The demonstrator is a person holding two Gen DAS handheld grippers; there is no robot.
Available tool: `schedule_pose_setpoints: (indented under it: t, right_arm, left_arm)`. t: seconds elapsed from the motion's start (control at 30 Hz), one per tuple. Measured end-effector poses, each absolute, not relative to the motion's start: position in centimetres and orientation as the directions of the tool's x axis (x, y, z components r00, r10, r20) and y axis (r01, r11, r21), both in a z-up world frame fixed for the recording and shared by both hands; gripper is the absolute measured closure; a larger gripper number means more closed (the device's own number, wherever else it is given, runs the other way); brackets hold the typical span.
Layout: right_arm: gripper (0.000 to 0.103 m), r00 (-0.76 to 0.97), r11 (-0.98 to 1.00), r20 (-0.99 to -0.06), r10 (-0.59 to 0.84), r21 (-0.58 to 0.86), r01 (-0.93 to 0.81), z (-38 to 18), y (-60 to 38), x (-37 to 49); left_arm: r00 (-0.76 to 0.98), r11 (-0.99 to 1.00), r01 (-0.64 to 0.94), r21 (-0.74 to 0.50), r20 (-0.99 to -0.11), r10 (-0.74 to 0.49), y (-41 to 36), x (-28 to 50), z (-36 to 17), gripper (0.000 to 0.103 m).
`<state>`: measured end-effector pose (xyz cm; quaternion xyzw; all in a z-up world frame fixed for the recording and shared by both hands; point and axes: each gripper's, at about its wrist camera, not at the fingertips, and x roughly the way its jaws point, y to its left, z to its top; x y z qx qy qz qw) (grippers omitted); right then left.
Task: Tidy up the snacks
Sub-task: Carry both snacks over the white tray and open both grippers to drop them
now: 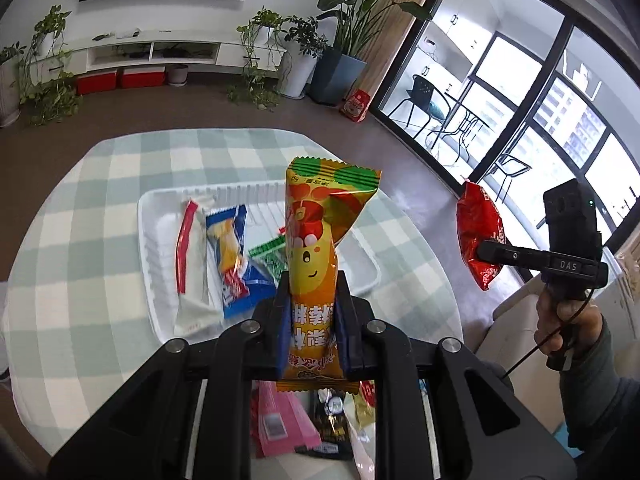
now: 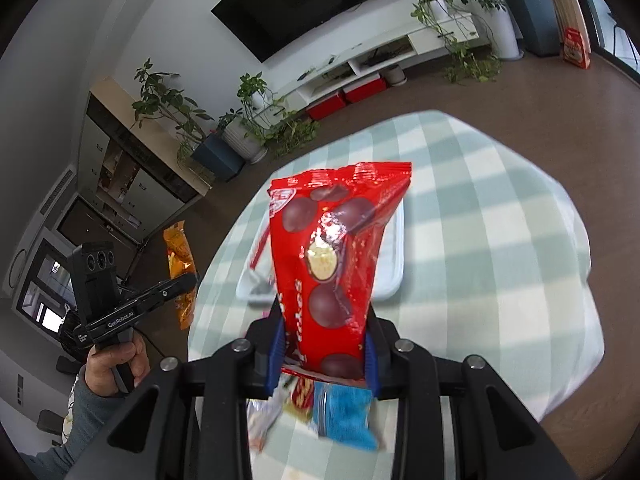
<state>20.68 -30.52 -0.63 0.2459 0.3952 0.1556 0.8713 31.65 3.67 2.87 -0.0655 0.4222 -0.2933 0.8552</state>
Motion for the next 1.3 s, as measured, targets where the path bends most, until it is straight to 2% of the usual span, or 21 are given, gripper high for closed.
schedule_pose_setpoints:
  t: [0.13,0.23,0.47,0.73,1.07,1.3]
  right_arm:
    - [0.068,0.621,0.828,-0.612,0.490,0.549,-0.112,0.1,-30.2,25.5]
    - [0.068,0.581,0.840,-0.646,0.495,0.528,-0.128,-0.4,-29.1,29.3]
    - [0.068,0.468,0.862,-0.739,0.484,0.496,-0.109,-5.1,-27.3,35.5]
    - [0.068,0.390,0.891,-0.808,0.441,0.448,-0.079,-8.9,-26.0,38.6]
    - [0.068,0.392,0.898,-0.817,0.423,0.436,-0.060,-10.3,-26.0,39.4]
    - [0.060,0.374,0.926,-0.853,0.365,0.372,-0.055,-10.6,-25.8,39.6]
  left_arm:
    - [0.441,0.825,0.430,-0.366,-0.712,-0.546,1.4,37.1,2.5,0.087]
    - [0.415,0.844,0.416,-0.340,-0.755,-0.509,-0.6,40.4,1.0,0.087]
    - [0.349,0.871,0.349,-0.345,-0.815,-0.463,-3.5,44.8,-4.6,0.087]
    - [0.312,0.889,0.318,-0.328,-0.850,-0.425,-4.5,46.8,-9.2,0.087]
    - [0.299,0.901,0.292,-0.320,-0.865,-0.404,-4.7,47.9,-11.3,0.086]
    - [0.305,0.914,0.270,-0.303,-0.873,-0.380,-4.4,47.9,-11.5,0.085]
